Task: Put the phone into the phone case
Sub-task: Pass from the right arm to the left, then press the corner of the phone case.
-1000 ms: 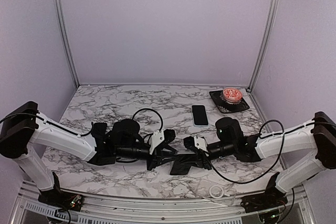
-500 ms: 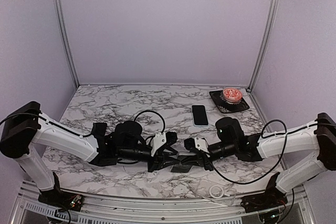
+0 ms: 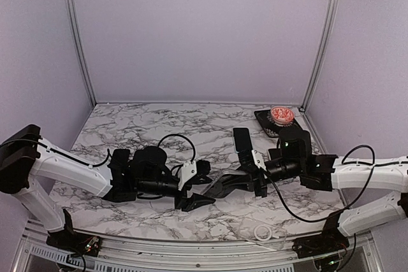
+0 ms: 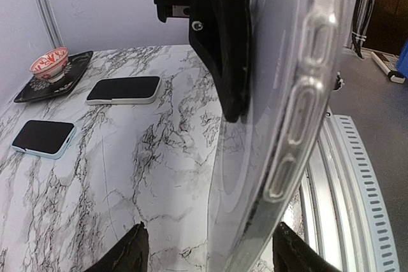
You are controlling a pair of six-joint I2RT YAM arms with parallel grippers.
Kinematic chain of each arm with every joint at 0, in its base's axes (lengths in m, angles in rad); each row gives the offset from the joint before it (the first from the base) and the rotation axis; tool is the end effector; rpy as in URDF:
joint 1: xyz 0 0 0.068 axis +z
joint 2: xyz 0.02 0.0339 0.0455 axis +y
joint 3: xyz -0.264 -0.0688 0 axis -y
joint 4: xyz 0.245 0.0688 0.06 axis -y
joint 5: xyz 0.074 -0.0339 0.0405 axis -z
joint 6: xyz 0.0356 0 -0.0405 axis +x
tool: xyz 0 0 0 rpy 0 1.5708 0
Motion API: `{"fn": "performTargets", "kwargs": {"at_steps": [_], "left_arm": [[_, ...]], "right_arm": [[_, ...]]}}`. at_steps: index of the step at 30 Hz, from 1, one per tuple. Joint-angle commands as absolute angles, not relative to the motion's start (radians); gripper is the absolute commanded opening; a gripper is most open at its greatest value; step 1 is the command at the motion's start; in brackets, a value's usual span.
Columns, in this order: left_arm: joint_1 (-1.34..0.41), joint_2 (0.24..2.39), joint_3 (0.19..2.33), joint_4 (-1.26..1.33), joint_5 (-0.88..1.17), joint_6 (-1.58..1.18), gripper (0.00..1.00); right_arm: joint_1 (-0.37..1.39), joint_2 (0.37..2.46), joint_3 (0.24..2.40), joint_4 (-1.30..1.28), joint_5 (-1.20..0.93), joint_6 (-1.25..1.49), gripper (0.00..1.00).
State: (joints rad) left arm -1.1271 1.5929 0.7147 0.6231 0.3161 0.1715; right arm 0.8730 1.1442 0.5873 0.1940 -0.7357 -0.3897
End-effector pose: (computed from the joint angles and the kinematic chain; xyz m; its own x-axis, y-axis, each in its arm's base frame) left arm 0.1329 -0.3053 0.2000 0.0618 0.2478 -0.9668 0.9916 0.0954 0.0878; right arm 0.1387 0.2026 0.2396 0.1580 -0.2499 -0.9553 -0.9850 -0.1074 -0.1348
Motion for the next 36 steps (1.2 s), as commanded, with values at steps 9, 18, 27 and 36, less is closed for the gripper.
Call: {"fn": "performTargets", "kwargs": {"at_steps": [9,18,27,36], "left_arm": [[-1.161,1.593,0.804,0.630,0.361,0.144,0.00],[-1.178,1.549,0.757,0.630,0.257,0.199,0.00],[-1.181,1.543,0.758,0.631,0.265,0.180,0.00],[-1.180,1.515,0.768,0.686,0.312,0.058,0.00]], "right_arm": [[0.899,1.150,0.678,0.248,-0.809,-0.312,0.00],[0.900,1.123,0.707,0.156,-0.701,-0.333,0.51],[0.906,1.139,0.702,0.191,-0.732,-0.321,0.06],[0.895,1.093,0.699,0.184,-0.614,-0.214,0.66]]}}
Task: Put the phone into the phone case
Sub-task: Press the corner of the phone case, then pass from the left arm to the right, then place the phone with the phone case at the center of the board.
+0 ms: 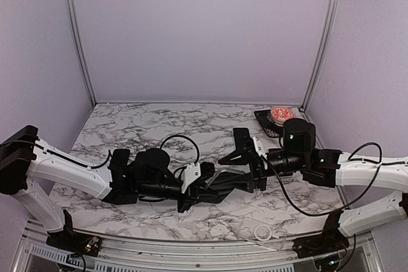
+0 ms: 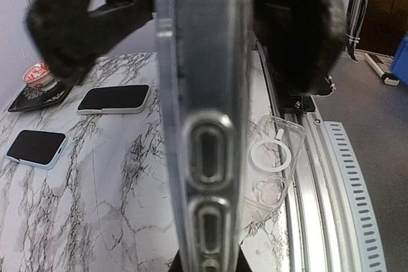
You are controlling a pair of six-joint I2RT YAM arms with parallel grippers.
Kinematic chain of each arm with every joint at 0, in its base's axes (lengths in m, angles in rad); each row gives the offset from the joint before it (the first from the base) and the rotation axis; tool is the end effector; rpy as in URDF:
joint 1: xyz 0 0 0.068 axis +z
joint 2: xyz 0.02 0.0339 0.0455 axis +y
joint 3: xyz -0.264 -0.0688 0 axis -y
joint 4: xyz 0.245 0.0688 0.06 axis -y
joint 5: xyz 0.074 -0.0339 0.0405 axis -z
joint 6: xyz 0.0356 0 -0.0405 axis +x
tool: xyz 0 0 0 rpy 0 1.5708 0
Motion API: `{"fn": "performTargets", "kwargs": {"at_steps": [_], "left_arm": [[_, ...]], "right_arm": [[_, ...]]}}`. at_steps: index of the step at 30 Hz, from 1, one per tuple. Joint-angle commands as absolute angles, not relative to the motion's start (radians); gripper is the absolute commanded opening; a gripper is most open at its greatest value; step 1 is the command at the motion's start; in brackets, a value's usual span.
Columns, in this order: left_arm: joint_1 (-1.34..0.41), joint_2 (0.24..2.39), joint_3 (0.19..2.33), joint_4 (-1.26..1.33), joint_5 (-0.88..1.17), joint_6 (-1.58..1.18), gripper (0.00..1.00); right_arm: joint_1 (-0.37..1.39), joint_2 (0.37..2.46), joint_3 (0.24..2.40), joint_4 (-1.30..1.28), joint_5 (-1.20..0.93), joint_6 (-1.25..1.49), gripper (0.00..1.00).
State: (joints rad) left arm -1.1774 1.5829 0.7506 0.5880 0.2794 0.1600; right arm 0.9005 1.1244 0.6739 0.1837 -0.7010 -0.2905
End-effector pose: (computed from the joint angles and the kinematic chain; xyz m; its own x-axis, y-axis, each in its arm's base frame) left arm 0.1203 -0.3155 0.2105 0.0662 0.2399 -0.9685 0.9925 0.0842 0.0887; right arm 0.1375 0.2104 0.2723 0.1253 -0.1943 -0.9729 -0.9910 -0.0715 -0.1134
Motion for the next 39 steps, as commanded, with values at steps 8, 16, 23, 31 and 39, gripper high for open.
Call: {"fn": "performTargets", "kwargs": {"at_steps": [8,16,23,31,39], "left_arm": [[-1.160,1.537,0.678,1.105,0.413,-0.309,0.00],[-1.159,1.566,0.667,1.198,0.402,-0.370,0.00],[-1.160,1.590,0.670,1.173,0.316,-0.381,0.00],[-1.157,1.528,0.701,0.740,-0.417,-0.307,0.99],[-1.117,1.521,0.872,0.195,-0.766,-0.385,0.99]], "right_arm": [[0.830,1.092,0.612,0.368,-0.763,0.062,0.75],[0.829,1.145,0.608,0.406,-0.814,0.120,0.19],[0.830,1.142,0.637,0.364,-0.707,0.145,0.00],[0.725,1.229,0.821,0.031,-0.492,0.250,0.00],[0.629,1.532,1.189,-0.319,-0.400,0.262,0.00]]}}
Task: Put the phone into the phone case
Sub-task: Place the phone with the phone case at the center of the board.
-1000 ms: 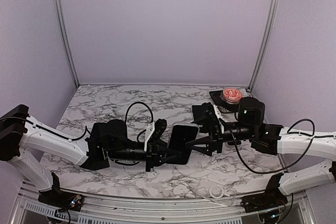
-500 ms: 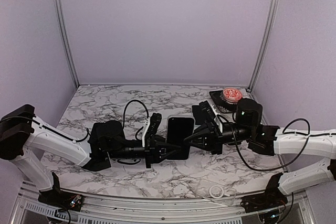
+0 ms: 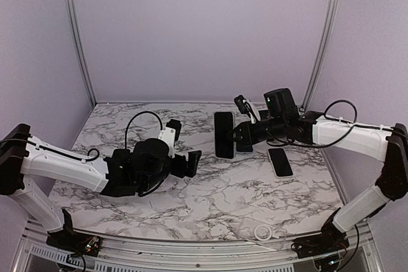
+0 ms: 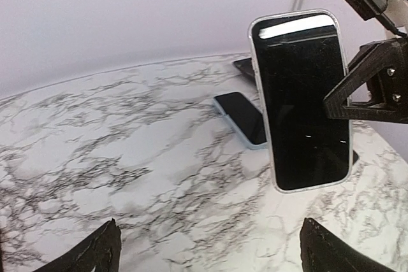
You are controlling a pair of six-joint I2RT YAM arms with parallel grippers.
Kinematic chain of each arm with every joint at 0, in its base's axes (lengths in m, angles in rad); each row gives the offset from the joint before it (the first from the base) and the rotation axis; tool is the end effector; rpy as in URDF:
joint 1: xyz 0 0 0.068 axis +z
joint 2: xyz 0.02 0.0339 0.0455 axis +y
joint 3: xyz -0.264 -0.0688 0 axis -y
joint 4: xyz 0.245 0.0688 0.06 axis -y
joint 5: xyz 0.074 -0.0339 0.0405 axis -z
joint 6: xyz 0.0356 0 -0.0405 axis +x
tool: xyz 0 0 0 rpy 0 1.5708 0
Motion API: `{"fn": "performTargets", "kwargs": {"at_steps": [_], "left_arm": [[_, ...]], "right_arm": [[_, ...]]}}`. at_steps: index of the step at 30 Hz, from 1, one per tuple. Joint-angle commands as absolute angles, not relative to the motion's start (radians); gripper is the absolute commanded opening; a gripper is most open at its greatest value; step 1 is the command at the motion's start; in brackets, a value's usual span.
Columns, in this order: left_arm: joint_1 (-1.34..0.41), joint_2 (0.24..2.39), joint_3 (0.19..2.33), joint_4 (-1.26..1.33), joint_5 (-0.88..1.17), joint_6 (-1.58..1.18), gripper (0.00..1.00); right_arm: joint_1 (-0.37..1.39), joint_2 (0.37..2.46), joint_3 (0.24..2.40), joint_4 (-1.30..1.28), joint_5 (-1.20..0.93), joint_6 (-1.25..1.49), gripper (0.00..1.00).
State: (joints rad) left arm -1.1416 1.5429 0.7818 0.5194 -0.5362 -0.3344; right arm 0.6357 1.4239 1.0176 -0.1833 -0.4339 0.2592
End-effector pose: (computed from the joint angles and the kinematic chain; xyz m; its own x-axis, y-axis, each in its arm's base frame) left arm 0.1551 -0.2952 0.2268 -0.2829 -0.0599 -0.9573 0.5107 0.8354 -0.2032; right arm 0.2474 0.2011 0.2738 -0.6426 -0.1852 -0.7435 -0.6778 0.5898 0.4390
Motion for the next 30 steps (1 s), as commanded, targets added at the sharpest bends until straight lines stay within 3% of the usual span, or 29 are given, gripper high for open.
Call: {"fn": "performTargets", "kwargs": {"at_steps": [1,8,11,20,24,30], "left_arm": [[-1.110,1.519,0.888,0.149,-0.769,-0.408,0.99],[-1.069,1.462,0.890,0.049,-0.733,-0.447,0.99],[-1.056,1.425,0.867,0.044,-0.732,-0.445,0.99],[-0.999,1.458,0.915,-0.111,-0.649,-0.449,0.99],[-0.951,1.469,0.921,-0.192,-0.594,-0.520,0.99],[-0.943,1.439,0.888,-0.199,-0.611,-0.519,0.99]], "right_arm": [[0.615,1.581,1.217,-0.294,-0.438,0.268,0.00],[0.561,1.908,1.525,-0.432,-0.543,0.269,0.00],[0.555,1.996,1.568,-0.368,-0.659,0.324,0.00],[0.519,2.209,1.677,-0.310,-0.728,0.407,0.00],[0.490,2.292,1.694,-0.285,-0.780,0.427,0.14],[0.457,2.338,1.725,-0.334,-0.719,0.383,0.24]]}}
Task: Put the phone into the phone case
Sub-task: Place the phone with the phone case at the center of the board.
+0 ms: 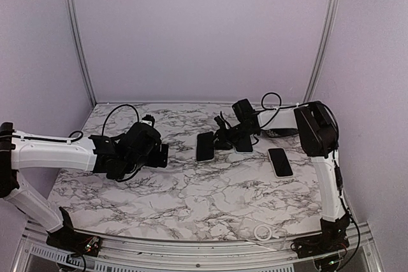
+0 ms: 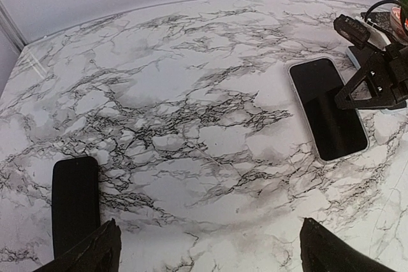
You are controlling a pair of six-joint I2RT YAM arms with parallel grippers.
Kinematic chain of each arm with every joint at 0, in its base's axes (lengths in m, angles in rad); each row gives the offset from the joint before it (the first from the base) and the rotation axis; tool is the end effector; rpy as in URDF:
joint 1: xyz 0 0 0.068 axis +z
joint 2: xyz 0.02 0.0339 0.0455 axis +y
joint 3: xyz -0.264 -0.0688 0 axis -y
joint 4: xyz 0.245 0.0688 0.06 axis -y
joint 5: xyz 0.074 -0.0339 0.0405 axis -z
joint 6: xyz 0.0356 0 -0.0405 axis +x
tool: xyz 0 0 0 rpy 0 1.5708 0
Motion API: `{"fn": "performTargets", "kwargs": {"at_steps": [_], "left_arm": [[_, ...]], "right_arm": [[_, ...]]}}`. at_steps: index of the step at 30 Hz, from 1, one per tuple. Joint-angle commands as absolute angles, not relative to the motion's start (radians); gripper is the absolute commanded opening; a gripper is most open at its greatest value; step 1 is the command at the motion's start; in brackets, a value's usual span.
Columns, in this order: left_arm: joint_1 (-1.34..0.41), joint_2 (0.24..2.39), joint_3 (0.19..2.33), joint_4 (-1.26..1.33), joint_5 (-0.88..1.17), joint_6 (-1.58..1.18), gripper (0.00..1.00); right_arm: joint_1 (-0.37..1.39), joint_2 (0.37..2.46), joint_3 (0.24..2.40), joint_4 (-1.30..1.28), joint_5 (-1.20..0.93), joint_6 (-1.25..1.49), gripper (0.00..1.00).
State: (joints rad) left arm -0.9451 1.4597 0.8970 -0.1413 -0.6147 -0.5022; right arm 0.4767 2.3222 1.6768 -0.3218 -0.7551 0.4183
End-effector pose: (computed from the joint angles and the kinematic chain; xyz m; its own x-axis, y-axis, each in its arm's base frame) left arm 0.1973 -0.2381 0.2292 -0.5271 0.0580 -0.8478 0.1723 0.9842 -0.0397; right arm 0.4231 0.2459 0.1247 -0.9446 -0.1549 -0.2895 -0.3240 0.5816 0.7462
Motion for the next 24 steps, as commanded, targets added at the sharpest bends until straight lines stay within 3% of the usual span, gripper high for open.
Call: {"fn": "performTargets", "kwargs": {"at_steps": [1,10,16,20,23,24], "left_arm": [[-0.942,1.437,0.888,-0.204,-0.619,-0.513,0.99],[-0.938,1.419,0.872,-0.215,-0.632,-0.513,0.99],[-0.937,1.415,0.883,-0.216,-0.603,-0.519,0.99],[-0.938,1.372,0.862,-0.213,-0.584,-0.553,0.99],[-0.939,1.338,0.835,-0.215,-0.574,-0.563,0.99],[-0.940,1.325,0.827,-0.215,-0.570,-0.567,0.99]], "right_arm": [[0.454,2.342,1.737,-0.345,-0.703,0.372,0.24],[0.468,2.270,1.705,-0.448,-0.561,0.304,0.28],[0.490,2.158,1.748,-0.642,-0.392,0.196,0.41],[0.574,2.021,1.700,-0.808,-0.188,0.147,0.54],[0.653,1.894,1.547,-0.902,-0.074,0.173,0.65],[0.695,1.850,1.484,-0.922,-0.042,0.188,0.73]]}}
